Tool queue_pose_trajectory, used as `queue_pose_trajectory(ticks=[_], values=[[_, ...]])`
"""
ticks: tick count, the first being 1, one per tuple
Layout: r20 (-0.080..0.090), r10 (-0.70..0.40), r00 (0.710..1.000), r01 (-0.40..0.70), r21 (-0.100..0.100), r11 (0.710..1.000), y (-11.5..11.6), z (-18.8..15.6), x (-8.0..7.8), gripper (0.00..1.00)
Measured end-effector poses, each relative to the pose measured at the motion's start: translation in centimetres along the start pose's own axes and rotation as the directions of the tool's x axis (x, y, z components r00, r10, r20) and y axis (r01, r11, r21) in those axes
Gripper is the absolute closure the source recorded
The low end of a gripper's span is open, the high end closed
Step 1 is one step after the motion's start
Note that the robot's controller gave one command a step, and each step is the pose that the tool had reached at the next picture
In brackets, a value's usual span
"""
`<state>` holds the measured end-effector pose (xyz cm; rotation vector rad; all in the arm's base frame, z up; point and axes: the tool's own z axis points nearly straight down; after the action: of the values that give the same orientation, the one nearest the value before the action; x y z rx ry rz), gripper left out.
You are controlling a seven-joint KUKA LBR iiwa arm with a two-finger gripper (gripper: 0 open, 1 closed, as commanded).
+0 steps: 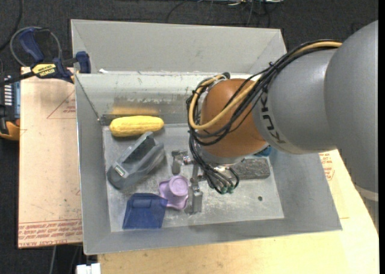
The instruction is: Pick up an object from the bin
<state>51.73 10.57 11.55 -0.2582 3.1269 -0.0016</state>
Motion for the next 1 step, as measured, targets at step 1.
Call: queue_pose_trajectory(ticks=[1], values=[[0.004, -0.035, 0.999, 0.035, -0.008, 0.999, -0.26, 0.82, 3.70, 0.00]])
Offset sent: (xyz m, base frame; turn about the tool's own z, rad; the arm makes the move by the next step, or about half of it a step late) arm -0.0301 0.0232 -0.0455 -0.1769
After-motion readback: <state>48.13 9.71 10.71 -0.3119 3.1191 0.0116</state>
